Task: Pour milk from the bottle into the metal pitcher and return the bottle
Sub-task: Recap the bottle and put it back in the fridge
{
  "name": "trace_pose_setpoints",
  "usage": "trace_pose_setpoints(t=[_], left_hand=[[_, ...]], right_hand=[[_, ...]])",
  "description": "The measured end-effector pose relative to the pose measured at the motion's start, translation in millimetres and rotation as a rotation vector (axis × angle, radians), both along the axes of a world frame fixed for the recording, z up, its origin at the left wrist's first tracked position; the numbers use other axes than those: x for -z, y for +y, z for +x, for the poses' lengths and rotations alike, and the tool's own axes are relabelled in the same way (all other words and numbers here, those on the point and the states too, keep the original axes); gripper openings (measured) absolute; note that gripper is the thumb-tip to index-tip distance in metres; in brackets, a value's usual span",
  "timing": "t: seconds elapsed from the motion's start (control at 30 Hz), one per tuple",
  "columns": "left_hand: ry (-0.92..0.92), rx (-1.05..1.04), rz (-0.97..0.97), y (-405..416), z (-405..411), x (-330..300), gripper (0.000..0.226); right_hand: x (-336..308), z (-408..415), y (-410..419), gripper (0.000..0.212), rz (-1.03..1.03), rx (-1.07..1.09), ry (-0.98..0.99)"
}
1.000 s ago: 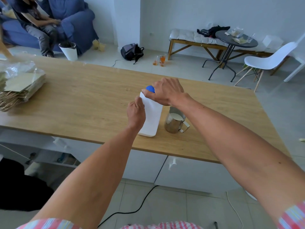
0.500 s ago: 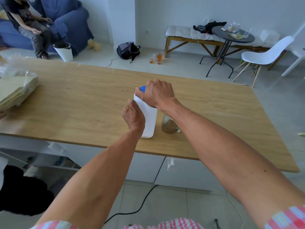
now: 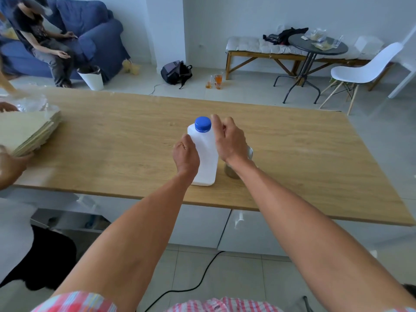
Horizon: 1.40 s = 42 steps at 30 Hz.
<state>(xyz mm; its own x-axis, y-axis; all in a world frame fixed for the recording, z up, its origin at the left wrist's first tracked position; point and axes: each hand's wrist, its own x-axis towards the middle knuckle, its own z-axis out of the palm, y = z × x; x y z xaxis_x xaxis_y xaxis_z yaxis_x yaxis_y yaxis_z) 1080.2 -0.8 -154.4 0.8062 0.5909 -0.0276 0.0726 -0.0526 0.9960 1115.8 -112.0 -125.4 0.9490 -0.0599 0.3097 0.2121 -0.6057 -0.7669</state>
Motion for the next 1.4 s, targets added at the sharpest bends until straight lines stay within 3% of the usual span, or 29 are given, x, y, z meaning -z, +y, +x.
trace_pose_setpoints(t=[0.1, 0.2, 0.43, 0.63, 1.07, 1.3, 1.4], left_hand=[[0.022, 0.039, -0.039, 1.8, -1.3, -1.8, 0.038], [0.036, 0.075, -0.071, 4.0, -2.0, -4.0, 0.045], [0.028, 0.100, -0.078, 11.3, -8.6, -6.3, 0.048], [-0.006, 0.126, -0.093, 16.6, -19.2, -14.5, 0.041], [-0.013, -0.012, -0.098, 12.4, -24.4, -30.8, 0.045], [-0.012, -0.231, -0.087, 13.3, -34.4, -44.3, 0.048], [-0.007, -0.341, -0.085, 21.5, -48.9, -46.0, 0.050]], right_hand=[[32.0, -13.8, -5.2, 0.049, 0.224, 0.086, 0.139], [63.2, -24.6, -7.3, 0.049, 0.262, 0.151, 0.316], [92.9, -41.0, -1.2, 0.045, 0.597, -0.003, 0.802], [100.1, -40.9, 10.3, 0.049, 0.836, -0.042, 0.870], [89.9, -29.6, 6.2, 0.049, 0.653, -0.195, 0.812], [79.8, -15.7, 13.1, 0.042, 0.467, -0.430, 0.774], [74.2, -17.9, 25.7, 0.055, 0.375, -0.549, 0.792]])
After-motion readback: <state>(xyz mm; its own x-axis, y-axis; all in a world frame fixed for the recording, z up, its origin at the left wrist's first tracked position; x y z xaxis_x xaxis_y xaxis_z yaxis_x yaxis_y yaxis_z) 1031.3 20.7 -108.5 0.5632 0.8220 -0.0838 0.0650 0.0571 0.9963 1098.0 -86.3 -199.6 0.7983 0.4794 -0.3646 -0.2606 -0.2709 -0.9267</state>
